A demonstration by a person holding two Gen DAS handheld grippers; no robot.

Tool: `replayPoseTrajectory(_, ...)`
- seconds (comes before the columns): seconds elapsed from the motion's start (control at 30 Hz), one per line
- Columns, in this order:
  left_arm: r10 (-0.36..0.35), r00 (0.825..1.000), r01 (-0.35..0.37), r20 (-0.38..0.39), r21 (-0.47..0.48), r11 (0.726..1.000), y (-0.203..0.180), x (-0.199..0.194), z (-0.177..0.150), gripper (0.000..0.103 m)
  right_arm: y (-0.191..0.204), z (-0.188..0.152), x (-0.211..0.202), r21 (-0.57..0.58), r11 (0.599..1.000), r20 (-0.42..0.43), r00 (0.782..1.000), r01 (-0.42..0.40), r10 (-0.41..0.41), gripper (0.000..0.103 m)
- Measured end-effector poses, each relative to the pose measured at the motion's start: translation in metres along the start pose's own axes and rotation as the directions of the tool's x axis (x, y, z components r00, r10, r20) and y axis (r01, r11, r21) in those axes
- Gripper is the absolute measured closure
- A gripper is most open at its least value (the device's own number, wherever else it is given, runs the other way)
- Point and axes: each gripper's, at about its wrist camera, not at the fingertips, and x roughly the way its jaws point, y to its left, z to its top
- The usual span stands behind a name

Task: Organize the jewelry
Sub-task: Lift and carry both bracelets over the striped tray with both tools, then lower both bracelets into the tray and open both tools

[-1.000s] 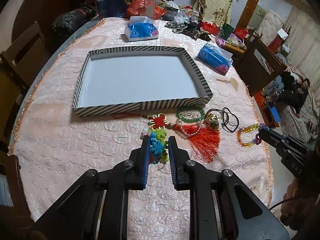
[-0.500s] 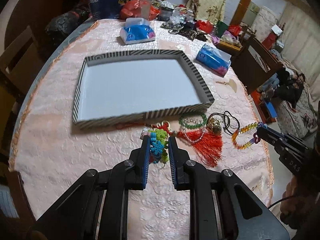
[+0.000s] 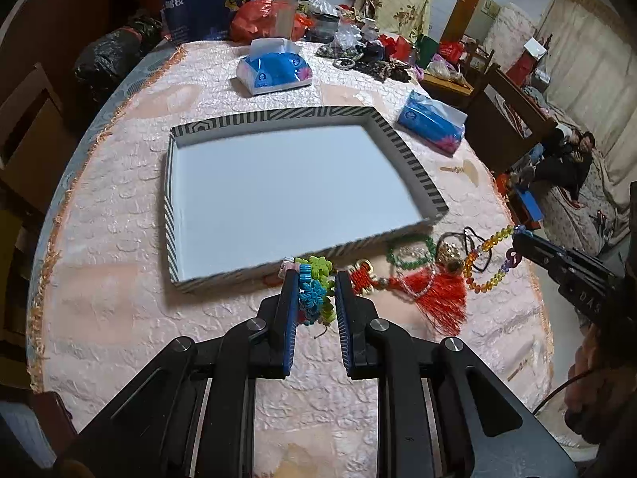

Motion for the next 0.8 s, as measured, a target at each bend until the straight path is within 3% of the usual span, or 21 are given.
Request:
replayPoseTrajectory(0.43,0.043,0.998,-0.037,0.050,-0.100,0.994,0.033,0.036,0.072,0.087,0.015,0.071,0.042,-0.018,0.996,0.006,0.996,-0.086,0.086,0.097)
replayPoseTrajectory(0.57,0.017,0.999,-0.014,0.027,-0.122,0.992,0.035,0.067,0.077,0.087,0.024,0.082,0.073,-0.023,0.994,-0.038,0.993,-0.110,0.109,0.097)
replayPoseTrajectory(0.73,-0.065,0.997,0.069,0.031,-0.143,0.987,0.035,0.089,0.073,0.087,0.040,0.085,0.102,-0.026,0.986,-0.091,0.983,-0.163,0.160,0.096)
replayPoseTrajectory(0.8,-0.064,0.998,0.063,0.000,-0.142,0.988,0.040,0.105,0.071,0.087,0.046,0.084,0.112,-0.028,0.982,-0.111,0.977,-0.188,0.184,0.096)
